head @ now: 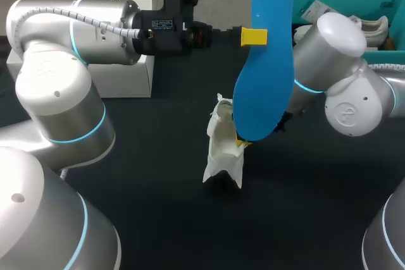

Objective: Take the shoe out of the shoebox, open the shoe tongue, remove and reinsert the insole, then place the shoe into the shoebox

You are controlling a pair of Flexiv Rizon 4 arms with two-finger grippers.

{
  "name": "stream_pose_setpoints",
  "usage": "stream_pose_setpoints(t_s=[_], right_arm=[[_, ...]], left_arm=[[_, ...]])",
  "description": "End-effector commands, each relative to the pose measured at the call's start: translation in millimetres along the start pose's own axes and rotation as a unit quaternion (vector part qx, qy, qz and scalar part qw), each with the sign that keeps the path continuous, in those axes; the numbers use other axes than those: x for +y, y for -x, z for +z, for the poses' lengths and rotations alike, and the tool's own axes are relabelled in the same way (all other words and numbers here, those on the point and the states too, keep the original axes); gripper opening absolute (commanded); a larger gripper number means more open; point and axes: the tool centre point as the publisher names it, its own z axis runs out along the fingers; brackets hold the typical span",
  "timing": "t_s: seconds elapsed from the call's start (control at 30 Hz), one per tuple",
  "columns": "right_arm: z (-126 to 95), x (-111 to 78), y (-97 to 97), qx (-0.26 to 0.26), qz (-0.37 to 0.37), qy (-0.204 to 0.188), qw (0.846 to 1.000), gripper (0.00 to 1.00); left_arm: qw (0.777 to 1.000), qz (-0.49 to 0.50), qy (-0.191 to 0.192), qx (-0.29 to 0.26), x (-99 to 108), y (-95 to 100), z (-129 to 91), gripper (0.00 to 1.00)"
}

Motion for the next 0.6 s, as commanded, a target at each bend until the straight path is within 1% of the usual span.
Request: stream_pose_setpoints(t_s=[0.03, 0.17, 0.33, 0.37, 0.4, 0.43, 0.53, 0.6], right_arm=[[2, 0.3, 2.0, -0.001, 0.002, -0.001, 1.000, 0.00], [9, -0.8, 7.7, 0.004, 0.006, -0.005, 1.000, 0.00], [10, -2.4, 11.5, 0.008, 0.003, -0.011, 1.000, 0.00], [8, -2.4, 11.5, 0.008, 0.003, -0.010, 1.000, 0.03], [7, -2.6, 11.4, 0.007, 0.002, -0.013, 1.000, 0.45], [5, -2.8, 11.3, 0.008, -0.001, -0.013, 1.000, 1.00], [-7, -3.8, 11.1, 0.001, -0.002, -0.009, 1.000, 1.00], [-16, -4.4, 11.2, 0.010, -0.008, -0.002, 1.000, 1.00]], left_arm=[[1.000, 0.000, -0.001, 0.000, 0, 0.6, 1, 0.00], [1.000, 0.000, -0.001, 0.000, 0, 0.6, 1, 0.00], [1.000, 0.000, -0.001, 0.000, 0, 0.6, 1, 0.00], [1.000, 0.000, -0.001, 0.000, 0, 0.6, 1, 0.00], [1.000, 0.000, -0.001, 0.000, 0, 0.6, 1, 0.00], [1.000, 0.000, -0.001, 0.000, 0, 0.6, 1, 0.00], [1.000, 0.000, -0.001, 0.000, 0, 0.6, 1, 0.00], [1.000, 0.000, -0.001, 0.000, 0, 0.6, 1, 0.00]])
